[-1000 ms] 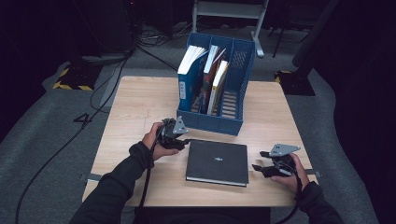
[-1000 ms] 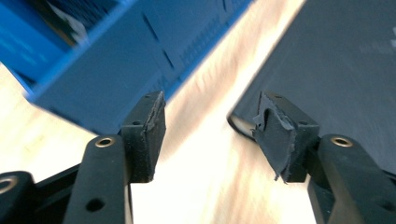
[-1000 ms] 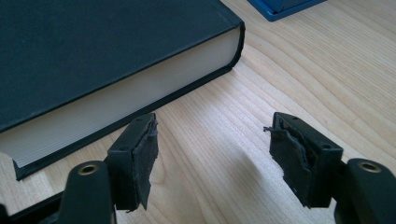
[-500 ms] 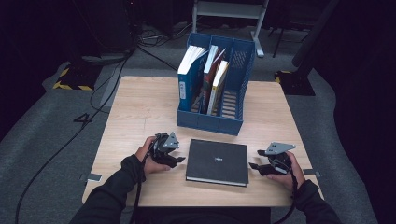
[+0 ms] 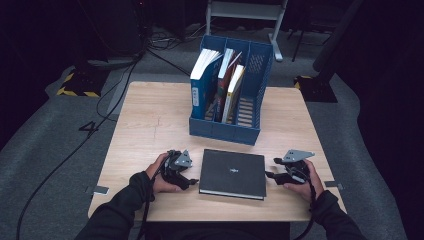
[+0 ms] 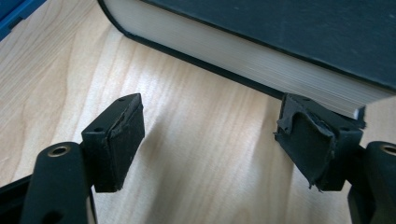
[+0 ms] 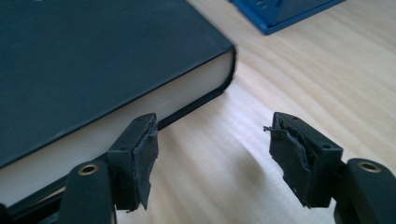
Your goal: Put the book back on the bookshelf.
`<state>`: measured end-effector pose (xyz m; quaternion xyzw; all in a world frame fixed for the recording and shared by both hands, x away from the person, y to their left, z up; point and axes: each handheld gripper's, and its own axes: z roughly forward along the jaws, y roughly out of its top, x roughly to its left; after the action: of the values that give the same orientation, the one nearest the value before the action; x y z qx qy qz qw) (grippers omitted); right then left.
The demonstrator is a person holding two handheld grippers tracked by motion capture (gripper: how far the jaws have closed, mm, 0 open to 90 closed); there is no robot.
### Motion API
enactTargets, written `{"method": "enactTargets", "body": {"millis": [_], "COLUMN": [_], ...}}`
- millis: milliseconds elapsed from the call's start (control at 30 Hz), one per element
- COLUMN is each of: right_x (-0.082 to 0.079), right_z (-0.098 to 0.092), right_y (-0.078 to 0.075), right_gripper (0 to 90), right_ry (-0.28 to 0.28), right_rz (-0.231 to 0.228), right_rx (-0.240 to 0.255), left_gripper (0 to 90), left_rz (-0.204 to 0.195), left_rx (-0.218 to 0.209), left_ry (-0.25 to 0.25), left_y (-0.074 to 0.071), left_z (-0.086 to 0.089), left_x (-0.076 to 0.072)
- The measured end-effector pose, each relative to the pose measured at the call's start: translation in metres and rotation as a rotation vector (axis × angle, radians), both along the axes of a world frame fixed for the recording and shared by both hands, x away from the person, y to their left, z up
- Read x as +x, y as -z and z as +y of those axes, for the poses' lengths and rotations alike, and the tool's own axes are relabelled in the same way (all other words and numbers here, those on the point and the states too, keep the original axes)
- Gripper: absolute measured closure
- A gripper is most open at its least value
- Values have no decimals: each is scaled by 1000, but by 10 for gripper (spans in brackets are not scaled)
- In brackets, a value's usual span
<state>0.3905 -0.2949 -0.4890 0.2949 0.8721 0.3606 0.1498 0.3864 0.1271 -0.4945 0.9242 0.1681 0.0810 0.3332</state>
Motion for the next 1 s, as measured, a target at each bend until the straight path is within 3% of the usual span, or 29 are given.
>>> {"method": "enactTargets", "body": {"millis": [167, 333, 500, 1000], "right_x": [-12, -25, -31, -33], "right_z": [-6, -3, 8, 7], "right_y": [1, -1, 1, -4], "right_gripper": [332, 327, 323, 313], "right_ry": [-64, -186, -263, -269], "right_rz": [26, 53, 63, 38], "right_rx": [-5, 4, -35, -3], "left_gripper": [230, 225, 213, 194], "left_rz": [24, 22, 16, 20], "left_rx": [-11, 0, 8, 0], "left_ry": [7, 26, 40, 17], "left_y": [1, 1, -1, 1], "left_z": [2, 2, -1, -1], "left_x": [-9, -22, -30, -23]}}
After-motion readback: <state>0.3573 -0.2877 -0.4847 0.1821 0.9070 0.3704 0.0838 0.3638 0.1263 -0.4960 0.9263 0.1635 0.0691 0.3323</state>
